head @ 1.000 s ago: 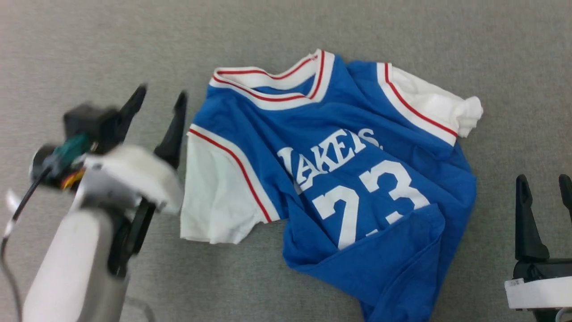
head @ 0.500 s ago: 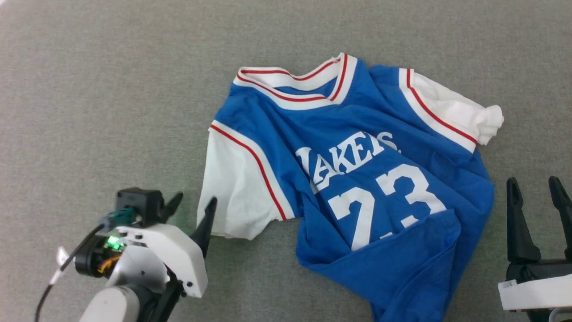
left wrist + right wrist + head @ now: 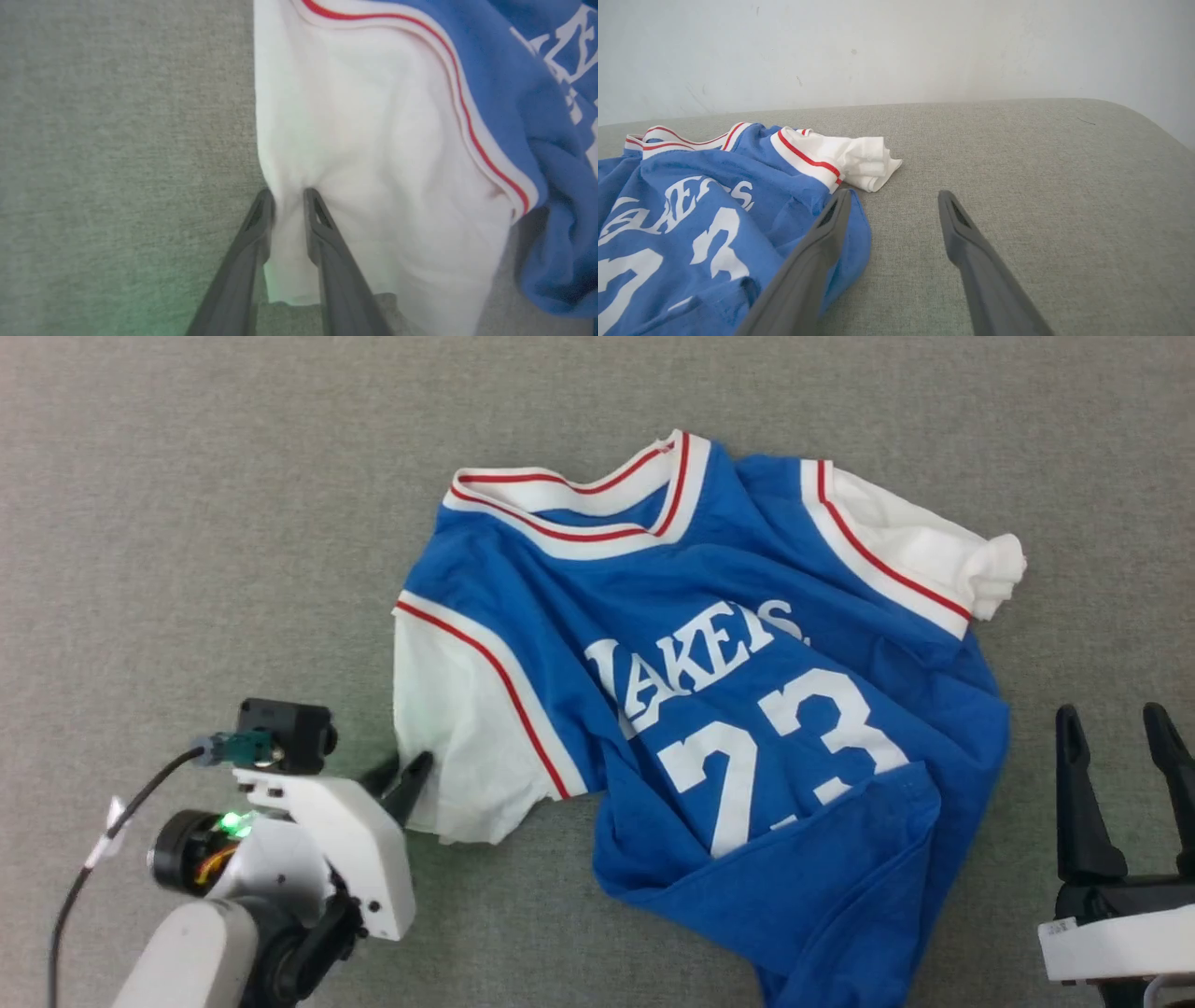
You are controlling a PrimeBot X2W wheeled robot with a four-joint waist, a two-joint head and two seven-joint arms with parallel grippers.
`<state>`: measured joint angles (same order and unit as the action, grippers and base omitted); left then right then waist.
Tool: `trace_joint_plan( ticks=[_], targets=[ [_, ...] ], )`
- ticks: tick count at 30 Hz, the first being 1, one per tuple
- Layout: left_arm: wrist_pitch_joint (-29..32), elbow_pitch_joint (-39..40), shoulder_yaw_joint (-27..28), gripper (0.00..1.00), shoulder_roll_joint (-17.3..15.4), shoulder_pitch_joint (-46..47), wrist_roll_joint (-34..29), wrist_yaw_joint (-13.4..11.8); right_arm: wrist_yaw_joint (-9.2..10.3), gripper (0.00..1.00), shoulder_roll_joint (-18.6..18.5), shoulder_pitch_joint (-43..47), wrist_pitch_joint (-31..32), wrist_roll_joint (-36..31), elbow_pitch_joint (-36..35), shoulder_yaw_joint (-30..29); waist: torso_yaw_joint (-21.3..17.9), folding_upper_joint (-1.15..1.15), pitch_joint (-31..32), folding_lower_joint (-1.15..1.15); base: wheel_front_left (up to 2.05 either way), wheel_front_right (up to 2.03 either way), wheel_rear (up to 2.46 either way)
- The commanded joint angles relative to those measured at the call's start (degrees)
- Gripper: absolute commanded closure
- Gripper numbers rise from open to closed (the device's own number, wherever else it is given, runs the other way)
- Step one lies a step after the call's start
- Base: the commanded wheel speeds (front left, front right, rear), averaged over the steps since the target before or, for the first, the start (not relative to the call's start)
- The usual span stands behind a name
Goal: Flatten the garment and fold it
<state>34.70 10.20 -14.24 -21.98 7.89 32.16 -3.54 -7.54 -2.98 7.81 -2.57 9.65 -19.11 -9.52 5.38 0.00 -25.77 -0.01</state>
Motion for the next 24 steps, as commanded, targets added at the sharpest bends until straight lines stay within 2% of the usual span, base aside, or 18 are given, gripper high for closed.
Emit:
trace_joint_plan(
  ticks=[1,6,13,17,21,24],
  targets=[
    [1.7,-3.7,-3.9,1.0,2.4,-1.7,0.4,1.1,0.05,0.0,0.1,-0.8,-0.2,0.2,0.3,0.0,-0.2,0.0,0.2,0.01,0.0,0.0,0.0],
    [-2.9,-2.7,-2.6,1.0,3.0,0.0,-1.8,-0.3,0.05,0.0,0.1,-0.5,-0.3,0.3,0.9,-0.8,0.3,0.0,1.7,0.01,0.0,0.0,0.0],
    [-11.0,2.0,1.9,1.0,4.7,0.0,-3.4,-4.3,0.05,0.0,0.1,0.3,-0.6,0.7,2.0,-0.2,1.3,0.0,5.9,0.01,0.0,0.0,0.0],
    [-14.1,6.7,6.4,1.0,6.4,-4.5,-1.3,-7.8,0.05,0.0,0.1,1.3,-0.5,0.9,2.4,-0.1,1.6,0.0,7.7,0.01,0.0,0.0,0.0],
    [-16.2,10.0,12.1,1.0,6.7,-11.5,0.4,-11.1,0.05,0.0,0.1,2.5,-0.5,1.0,2.2,-0.8,2.1,0.0,8.4,0.01,0.0,0.0,0.0],
    [-17.0,10.7,14.9,1.0,6.0,-16.0,0.8,-12.0,0.05,0.0,0.1,3.1,-0.2,0.9,2.0,-1.3,2.7,0.0,8.4,0.01,0.0,0.0,0.0]
  ],
)
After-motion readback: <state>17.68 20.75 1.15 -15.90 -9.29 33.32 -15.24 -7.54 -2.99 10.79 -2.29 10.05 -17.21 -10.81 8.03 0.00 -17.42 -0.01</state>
